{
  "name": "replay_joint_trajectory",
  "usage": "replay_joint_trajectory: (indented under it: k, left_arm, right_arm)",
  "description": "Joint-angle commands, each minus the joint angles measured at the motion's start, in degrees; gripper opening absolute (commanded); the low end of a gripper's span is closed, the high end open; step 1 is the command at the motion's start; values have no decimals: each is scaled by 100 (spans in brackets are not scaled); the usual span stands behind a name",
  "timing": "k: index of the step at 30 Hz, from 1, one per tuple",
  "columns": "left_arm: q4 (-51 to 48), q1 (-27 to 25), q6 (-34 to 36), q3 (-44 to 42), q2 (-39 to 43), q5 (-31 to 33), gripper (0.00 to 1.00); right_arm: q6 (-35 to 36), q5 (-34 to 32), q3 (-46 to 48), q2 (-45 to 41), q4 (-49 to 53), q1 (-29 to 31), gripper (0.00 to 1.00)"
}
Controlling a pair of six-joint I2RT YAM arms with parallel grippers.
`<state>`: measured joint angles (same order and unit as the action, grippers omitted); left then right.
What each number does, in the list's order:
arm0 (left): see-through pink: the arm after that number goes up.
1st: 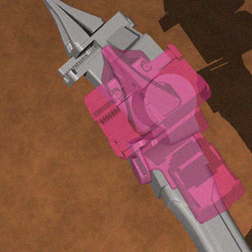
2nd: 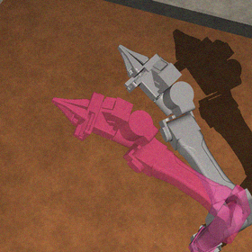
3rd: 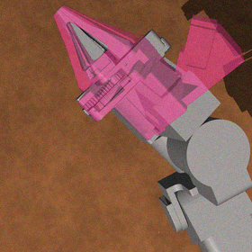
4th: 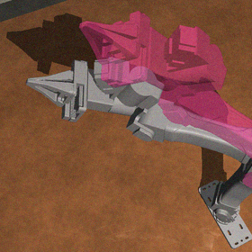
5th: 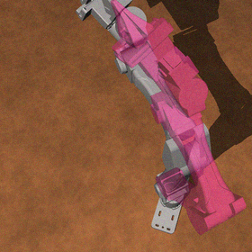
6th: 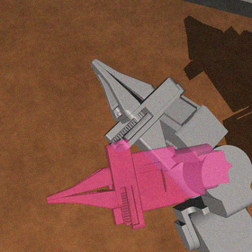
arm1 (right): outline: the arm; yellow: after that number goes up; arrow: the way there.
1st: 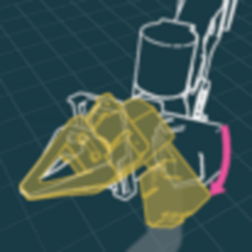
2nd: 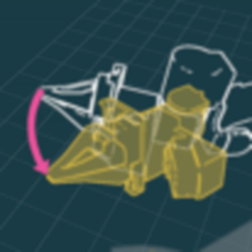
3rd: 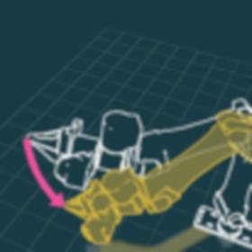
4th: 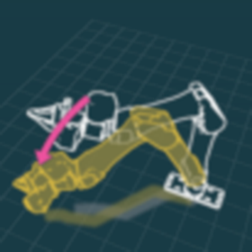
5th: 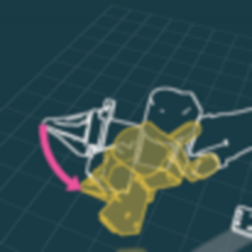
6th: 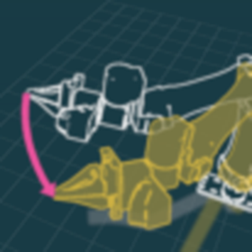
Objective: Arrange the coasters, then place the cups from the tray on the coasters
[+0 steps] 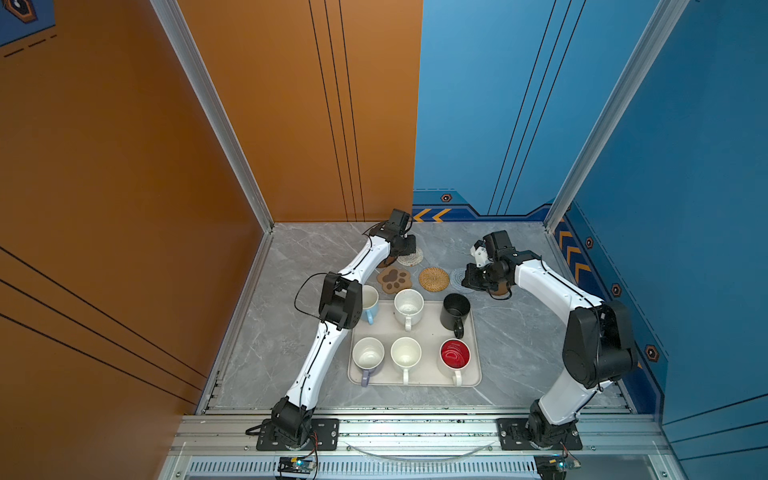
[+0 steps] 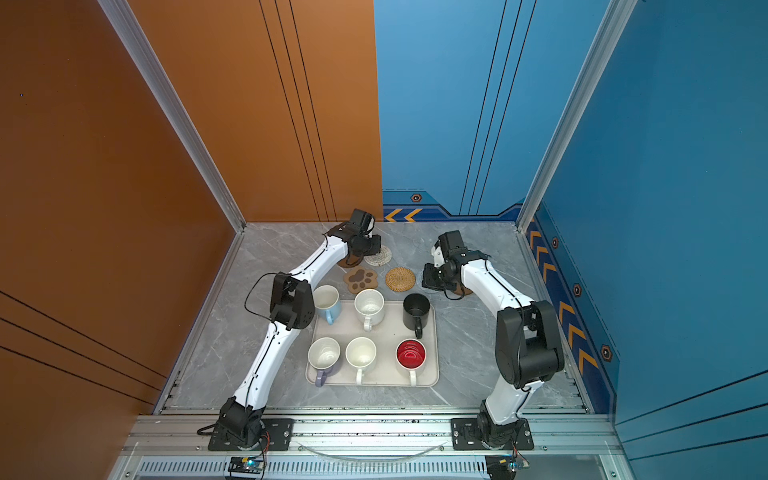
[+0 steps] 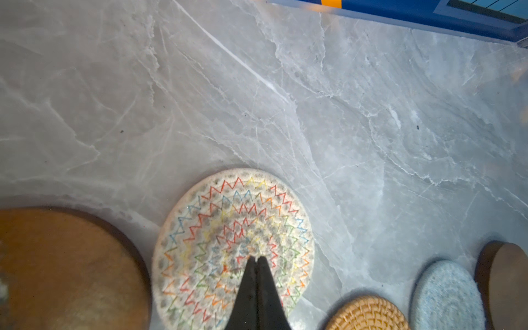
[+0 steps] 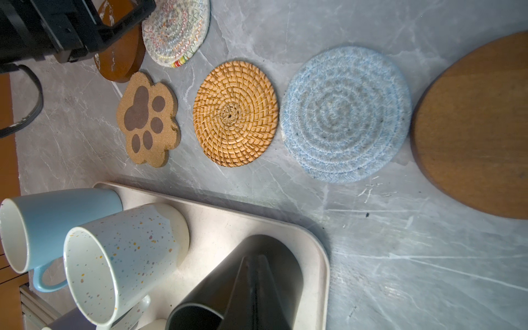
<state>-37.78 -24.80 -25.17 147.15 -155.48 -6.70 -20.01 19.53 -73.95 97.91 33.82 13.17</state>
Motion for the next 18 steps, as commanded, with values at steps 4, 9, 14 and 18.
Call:
replay_joint_trajectory:
  k: [4,9,14,18]
  left_arm:
    - [53,71,-74,97,-219,3,0]
    - [52,114,-162,47,-268,73,0]
    - [47,175,-242,-170,-225,182,0]
    - [-74,177,-220,-376,-87,469,0]
  right_arm:
    - [-47,87,89,-190,4,-47,0]
    - [-56,77,102,-201,1,-50,0]
    - [-38,78,152,-232,17,-69,0]
    - [-80,123,203,-319,2,-112,0]
